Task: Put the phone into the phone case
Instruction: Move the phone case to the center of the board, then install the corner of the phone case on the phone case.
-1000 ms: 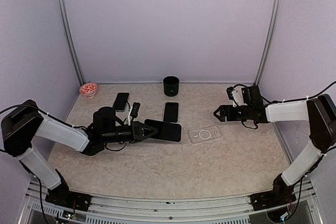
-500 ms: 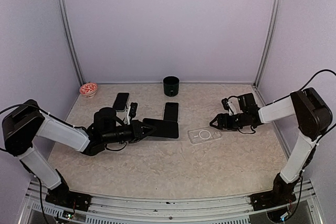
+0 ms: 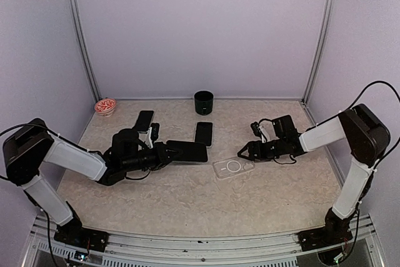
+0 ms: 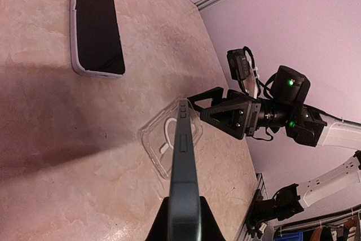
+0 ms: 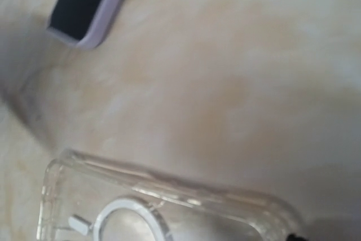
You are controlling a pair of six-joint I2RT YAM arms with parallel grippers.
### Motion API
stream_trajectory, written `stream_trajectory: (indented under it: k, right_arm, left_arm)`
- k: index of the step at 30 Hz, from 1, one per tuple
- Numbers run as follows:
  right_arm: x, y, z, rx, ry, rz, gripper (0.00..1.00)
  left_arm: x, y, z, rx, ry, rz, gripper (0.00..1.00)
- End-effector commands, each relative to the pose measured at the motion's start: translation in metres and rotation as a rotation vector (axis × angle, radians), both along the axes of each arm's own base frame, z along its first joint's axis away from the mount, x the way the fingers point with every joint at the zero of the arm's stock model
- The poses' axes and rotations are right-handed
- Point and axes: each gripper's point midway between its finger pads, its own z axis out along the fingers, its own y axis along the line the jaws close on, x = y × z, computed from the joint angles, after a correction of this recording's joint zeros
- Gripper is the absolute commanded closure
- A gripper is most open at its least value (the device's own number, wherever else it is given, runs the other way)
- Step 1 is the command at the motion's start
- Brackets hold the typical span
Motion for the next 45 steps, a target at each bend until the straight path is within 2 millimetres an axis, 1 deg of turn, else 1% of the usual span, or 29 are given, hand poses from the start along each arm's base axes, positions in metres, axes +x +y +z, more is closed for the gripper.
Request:
stream_trajectory:
  k: [1,4,9,13,16,18,21,24,27,29,31,38,41,42,43,45]
  right_arm:
    - [-0.019,0.02,0.0,0.015,0.015,0.024,0.2]
    - [-0.028,0.032,0.006,0.031,0.018,0.026,0.17]
    - [-0.042,0.047,0.021,0.073,0.02,0.027,0.16]
    - [-0.054,0.057,0.033,0.103,0.015,0.038,0.16]
    - [-0.059,0.065,0.037,0.108,0.012,0.055,0.16]
    - [-0.059,0.066,0.036,0.103,0.013,0.059,0.16]
    - [-0.056,0.061,0.037,0.075,-0.002,0.031,0.15]
    - [-0.055,0.054,0.043,0.05,-0.026,0.01,0.14]
    - [-0.056,0.049,0.052,0.042,-0.052,-0.002,0.14]
    - [-0.057,0.045,0.057,0.033,-0.066,-0.015,0.13]
    - [-0.057,0.04,0.059,0.022,-0.074,-0.031,0.12]
    - [-0.06,0.029,0.054,0.008,-0.068,-0.07,0.1]
    - [-0.061,0.025,0.05,0.015,-0.058,-0.087,0.1]
    - [-0.062,0.024,0.049,0.02,-0.053,-0.09,0.09]
    - [-0.063,0.024,0.049,0.031,-0.051,-0.088,0.09]
    - [-0.065,0.025,0.048,0.046,-0.04,-0.087,0.09]
  left_arm:
    - [0.009,0.002,0.003,-0.027,0.004,0.039,1.0]
    - [0.009,0.002,-0.005,-0.025,0.041,0.052,1.0]
    - [0.007,0.006,-0.014,-0.011,0.085,0.079,1.0]
    - [0.005,0.014,-0.011,-0.007,0.084,0.115,1.0]
    - [0.001,0.012,-0.003,-0.016,0.074,0.105,1.0]
    - [-0.002,0.007,-0.001,-0.02,0.08,0.08,1.0]
    - [-0.007,-0.002,0.0,-0.035,0.101,0.053,1.0]
    - [-0.011,-0.007,0.005,-0.055,0.107,0.046,1.0]
    - [-0.013,-0.016,0.012,-0.071,0.106,0.039,1.0]
    - [-0.013,-0.026,0.018,-0.081,0.107,0.029,1.0]
    - [-0.013,-0.035,0.019,-0.083,0.125,0.025,1.0]
    - [-0.01,-0.071,0.007,-0.153,0.234,-0.015,1.0]
    - [-0.009,-0.085,-0.005,-0.162,0.28,-0.025,1.0]
    - [-0.008,-0.09,-0.005,-0.167,0.287,-0.033,1.0]
    - [-0.007,-0.093,-0.011,-0.161,0.302,-0.033,1.0]
    - [-0.007,-0.099,-0.015,-0.161,0.316,-0.031,1.0]
